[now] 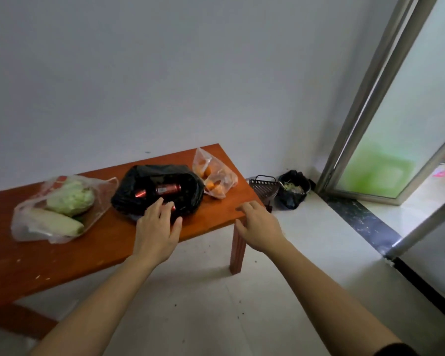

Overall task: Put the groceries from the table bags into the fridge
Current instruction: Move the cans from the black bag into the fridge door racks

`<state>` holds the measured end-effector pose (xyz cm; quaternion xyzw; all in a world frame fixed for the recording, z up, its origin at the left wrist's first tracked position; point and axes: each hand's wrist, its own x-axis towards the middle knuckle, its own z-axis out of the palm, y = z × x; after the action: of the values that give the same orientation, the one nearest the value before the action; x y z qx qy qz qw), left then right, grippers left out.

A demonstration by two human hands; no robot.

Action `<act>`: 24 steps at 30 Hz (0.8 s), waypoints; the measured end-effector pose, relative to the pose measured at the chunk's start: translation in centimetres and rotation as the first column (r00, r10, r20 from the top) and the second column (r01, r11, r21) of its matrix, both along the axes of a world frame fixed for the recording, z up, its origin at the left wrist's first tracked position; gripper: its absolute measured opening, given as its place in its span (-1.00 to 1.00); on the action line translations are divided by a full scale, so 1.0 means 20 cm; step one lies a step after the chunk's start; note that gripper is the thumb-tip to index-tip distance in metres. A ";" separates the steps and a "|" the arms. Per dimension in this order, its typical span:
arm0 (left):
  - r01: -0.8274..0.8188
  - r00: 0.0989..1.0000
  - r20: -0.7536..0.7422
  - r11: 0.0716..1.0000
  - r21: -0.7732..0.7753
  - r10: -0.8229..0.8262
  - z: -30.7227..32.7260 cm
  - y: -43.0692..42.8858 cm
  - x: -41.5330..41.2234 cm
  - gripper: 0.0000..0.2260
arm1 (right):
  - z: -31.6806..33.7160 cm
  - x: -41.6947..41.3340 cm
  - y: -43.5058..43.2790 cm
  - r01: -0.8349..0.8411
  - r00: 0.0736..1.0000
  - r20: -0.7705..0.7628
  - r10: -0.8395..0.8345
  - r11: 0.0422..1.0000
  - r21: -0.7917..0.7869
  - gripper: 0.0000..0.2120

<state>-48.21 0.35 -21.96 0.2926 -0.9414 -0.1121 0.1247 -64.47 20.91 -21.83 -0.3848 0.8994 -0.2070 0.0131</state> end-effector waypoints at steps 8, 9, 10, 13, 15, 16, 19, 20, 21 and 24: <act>-0.106 0.983 0.156 0.992 0.065 0.095 -0.22 -0.55 -0.24 -0.50 | -0.15 -0.43 -0.70 -0.222 0.960 0.183 0.210 0.974 0.046 -0.68; -0.104 0.979 0.187 0.991 0.087 0.086 -0.23 -0.63 -0.29 -0.49 | -0.16 -0.50 -0.80 -0.240 0.953 0.198 0.230 0.971 0.026 -0.68; -0.098 0.973 0.219 0.988 0.118 0.071 -0.23 -0.70 -0.34 -0.49 | -0.17 -0.56 -0.90 -0.258 0.945 0.211 0.251 0.966 0.007 -0.67; -0.089 0.953 0.301 0.977 0.192 0.028 -0.24 -0.89 -0.46 -0.49 | -0.19 -0.71 -1.17 -0.333 0.911 0.255 0.324 0.943 -0.007 -0.64; -0.082 0.946 0.323 0.975 0.208 0.010 -0.27 -0.99 -0.54 -0.53 | -0.21 -0.80 -1.34 -0.378 0.887 0.297 0.354 0.926 0.024 -0.63; -0.084 0.944 0.330 0.972 0.220 0.007 -0.30 -1.03 -0.56 -0.55 | -0.23 -0.82 -1.41 -0.393 0.873 0.331 0.360 0.919 0.038 -0.64; -0.077 0.933 0.359 0.950 0.304 -0.039 -0.42 -1.12 -0.61 -0.59 | -0.36 -0.87 -1.59 -0.440 0.814 0.467 0.345 0.891 0.109 -0.70; -0.068 0.926 0.372 0.942 0.329 -0.063 -0.46 -1.14 -0.63 -0.60 | -0.41 -0.88 -1.64 -0.445 0.799 0.506 0.326 0.886 0.133 -0.75; -0.059 0.920 0.383 0.936 0.346 -0.084 -0.51 -1.16 -0.66 -0.59 | -0.46 -0.89 -1.69 -0.442 0.789 0.534 0.304 0.884 0.150 -0.80; -0.011 0.901 0.407 0.927 0.374 -0.153 -0.64 -1.27 -0.74 -0.57 | -0.58 -0.91 -1.81 -0.413 0.774 0.588 0.234 0.891 0.189 -0.80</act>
<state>-62.92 -24.97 -34.80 0.2931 -0.9180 -0.2235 -0.1464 -82.57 -15.24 -33.50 -0.4527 0.7969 -0.1606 0.3664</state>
